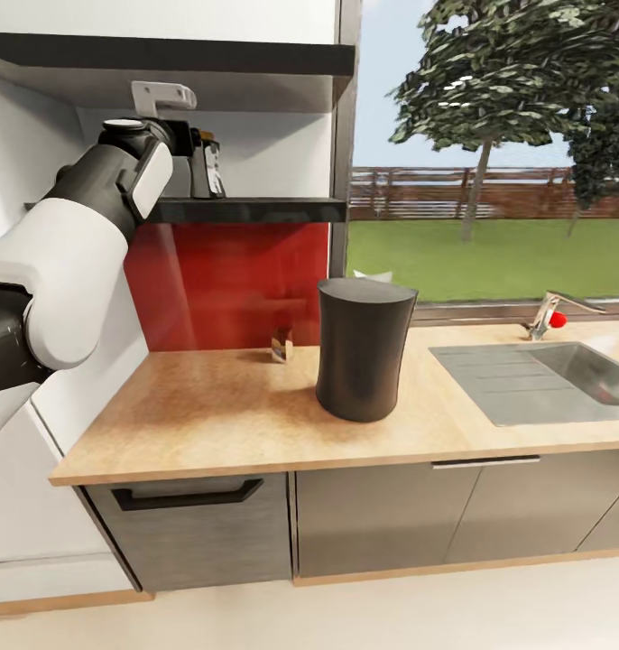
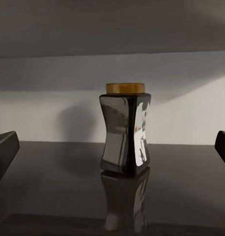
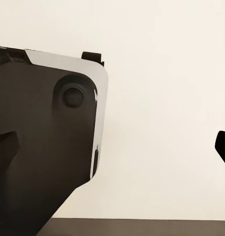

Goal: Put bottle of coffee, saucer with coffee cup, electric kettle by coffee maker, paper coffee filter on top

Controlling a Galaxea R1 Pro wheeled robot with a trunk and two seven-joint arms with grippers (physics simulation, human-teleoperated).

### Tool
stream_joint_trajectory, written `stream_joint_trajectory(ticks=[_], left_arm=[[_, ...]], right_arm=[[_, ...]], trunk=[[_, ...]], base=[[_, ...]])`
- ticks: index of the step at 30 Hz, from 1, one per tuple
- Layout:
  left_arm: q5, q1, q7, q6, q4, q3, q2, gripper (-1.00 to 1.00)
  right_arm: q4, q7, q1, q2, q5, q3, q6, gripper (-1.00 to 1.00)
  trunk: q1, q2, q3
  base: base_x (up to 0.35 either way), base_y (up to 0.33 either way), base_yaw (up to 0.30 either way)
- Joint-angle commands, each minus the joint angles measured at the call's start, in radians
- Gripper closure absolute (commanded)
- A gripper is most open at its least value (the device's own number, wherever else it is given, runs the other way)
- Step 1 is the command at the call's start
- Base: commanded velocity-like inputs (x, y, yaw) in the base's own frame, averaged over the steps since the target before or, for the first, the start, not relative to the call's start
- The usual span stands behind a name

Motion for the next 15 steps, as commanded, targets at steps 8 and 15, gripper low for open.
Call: stream_joint_trajectory(ticks=[8,15], left_arm=[[-0.001,-0.001,-0.002,0.008,-0.004,-0.006,0.002,-1.0],[-0.001,-0.001,-0.002,0.008,-0.003,-0.006,0.002,-1.0]], right_arm=[[-0.002,0.005,0.002,0.0,0.009,-0.008,0.005,-1.0],[-0.002,0.005,0.007,0.0,0.009,-0.008,0.005,-1.0]], trunk=[[0.001,-0.002,-0.002],[0.001,-0.002,-0.002]], base=[[0.27,0.0,0.0],[0.058,0.0,0.0]])
